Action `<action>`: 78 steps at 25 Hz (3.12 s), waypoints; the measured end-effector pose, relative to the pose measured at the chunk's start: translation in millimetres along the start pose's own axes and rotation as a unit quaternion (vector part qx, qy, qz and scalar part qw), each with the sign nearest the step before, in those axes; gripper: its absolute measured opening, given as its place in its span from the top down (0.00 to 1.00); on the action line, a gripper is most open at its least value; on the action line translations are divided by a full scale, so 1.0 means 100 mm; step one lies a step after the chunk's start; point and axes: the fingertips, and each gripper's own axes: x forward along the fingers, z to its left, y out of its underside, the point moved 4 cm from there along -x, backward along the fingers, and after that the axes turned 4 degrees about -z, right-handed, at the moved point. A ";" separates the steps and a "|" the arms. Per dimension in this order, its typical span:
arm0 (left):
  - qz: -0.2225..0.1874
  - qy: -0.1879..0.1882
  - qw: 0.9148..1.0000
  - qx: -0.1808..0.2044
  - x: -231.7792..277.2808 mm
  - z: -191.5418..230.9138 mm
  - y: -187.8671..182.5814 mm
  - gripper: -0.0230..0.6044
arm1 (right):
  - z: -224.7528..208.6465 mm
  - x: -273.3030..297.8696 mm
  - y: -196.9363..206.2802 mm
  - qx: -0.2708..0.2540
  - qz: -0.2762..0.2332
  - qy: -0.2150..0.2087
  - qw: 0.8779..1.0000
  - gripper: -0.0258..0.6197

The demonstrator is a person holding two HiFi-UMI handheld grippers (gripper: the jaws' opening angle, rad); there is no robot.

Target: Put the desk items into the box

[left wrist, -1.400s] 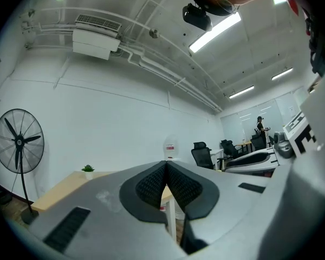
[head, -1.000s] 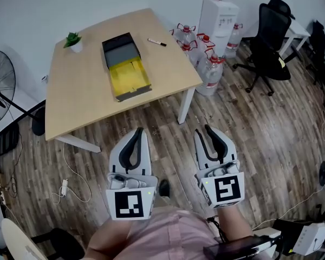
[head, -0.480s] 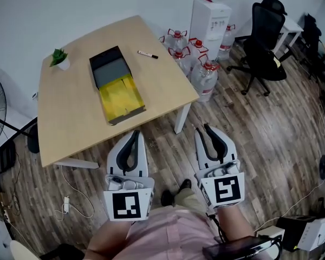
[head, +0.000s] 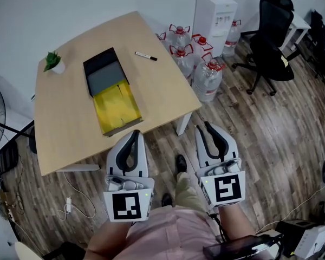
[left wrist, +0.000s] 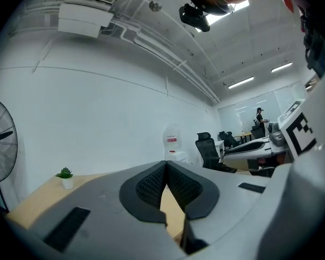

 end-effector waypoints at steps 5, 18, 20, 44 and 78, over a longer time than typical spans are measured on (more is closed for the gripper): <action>0.002 -0.022 1.000 0.008 0.55 0.02 -0.01 0.95 | -0.36 0.48 0.02 0.005 -0.003 -0.024 1.000 0.84; -0.023 -0.078 0.996 0.034 1.70 0.08 -0.32 0.95 | -1.04 1.65 -0.24 -0.002 -0.041 -0.095 0.995 0.84; -0.023 -0.089 0.995 0.033 1.76 0.12 -0.32 0.95 | -1.07 1.77 -0.26 -0.005 -0.040 -0.105 0.994 0.84; 0.022 -0.122 0.992 -0.021 2.70 1.29 0.29 0.95 | -0.86 3.49 0.06 -0.043 0.024 -0.159 0.986 0.83; 0.132 -0.134 0.978 -0.091 3.59 2.40 1.73 0.95 | -0.35 5.15 2.24 -0.070 0.280 -0.263 0.921 0.79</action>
